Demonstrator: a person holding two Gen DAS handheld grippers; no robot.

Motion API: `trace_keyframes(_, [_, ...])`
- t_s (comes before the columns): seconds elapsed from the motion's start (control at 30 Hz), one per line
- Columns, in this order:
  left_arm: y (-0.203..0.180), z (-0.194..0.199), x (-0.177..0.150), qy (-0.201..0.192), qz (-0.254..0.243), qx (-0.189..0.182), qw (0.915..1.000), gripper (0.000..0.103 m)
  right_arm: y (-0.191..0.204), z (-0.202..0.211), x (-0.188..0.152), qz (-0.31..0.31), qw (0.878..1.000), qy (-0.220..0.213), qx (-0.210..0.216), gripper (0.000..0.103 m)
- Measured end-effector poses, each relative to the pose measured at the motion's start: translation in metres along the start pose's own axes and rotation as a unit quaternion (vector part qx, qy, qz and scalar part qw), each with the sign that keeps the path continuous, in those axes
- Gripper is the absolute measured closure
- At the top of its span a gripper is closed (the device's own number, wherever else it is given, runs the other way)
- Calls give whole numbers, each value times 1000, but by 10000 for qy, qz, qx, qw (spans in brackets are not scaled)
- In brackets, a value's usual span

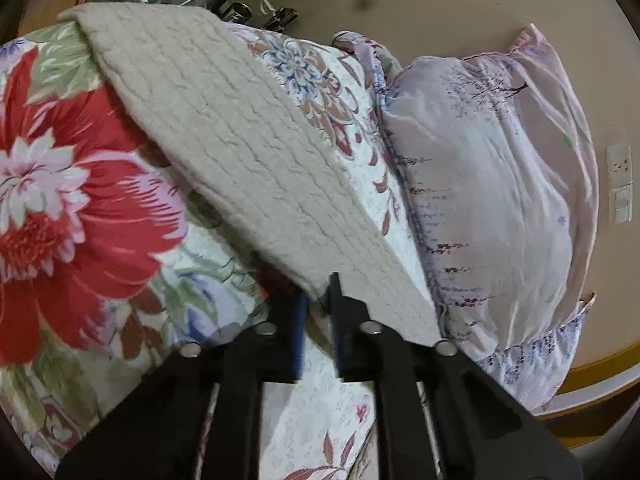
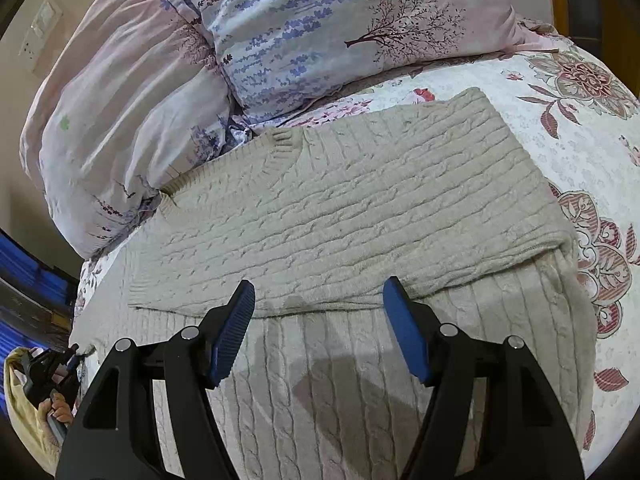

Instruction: Fold small clothes

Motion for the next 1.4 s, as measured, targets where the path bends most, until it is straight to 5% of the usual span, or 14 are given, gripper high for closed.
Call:
trace_keyframes(0.2, [-57,0,5,-115,-827,-144,9964,96,0,7,4,10,9999,-127,52,35])
trace_keyframes(0.4, [-141,-26,-25,171,-1726,-566,9832,96,3,20,10,60,9994,-307,125,35])
trace_keyframes(0.67, [-208,-92,-139,1161,-2735,-1002,9496,96,-3,30,14,64,9988,-473,128,35])
trace_keyframes(0.8, [-198,-131,-211,2010,-3039,-884,9271,95,-6,31,13,108,9987,-493,87,35])
trace_keyframes(0.87, [-182,-143,-236,2387,-3019,-747,9199,86,-7,31,12,148,9986,-494,70,35])
trace_keyframes(0.97, [-162,-141,-241,2582,-2637,-787,9261,68,-6,33,12,204,9985,-511,81,35])
trace_keyframes(1.1, [-147,-123,-210,2321,-1776,-1058,9505,54,-1,35,14,256,9981,-551,107,35])
trace_keyframes(1.27, [-122,-110,-158,1764,-902,-1009,9750,56,8,30,10,342,9980,-493,177,35])
trace_keyframes(1.4, [-113,-113,-134,1508,-479,-969,9826,78,6,28,8,373,9979,-500,151,35])
Point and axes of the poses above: each gripper's, at about its wrist camera, not at the fingertips, and z roughly against the way its jaws point, y to its left, x to its top, the point moved 10 cm from there along -z, roughly the way its jaws point, and after that the axes turned 13 degrees about -x, right-handed, at the moved point
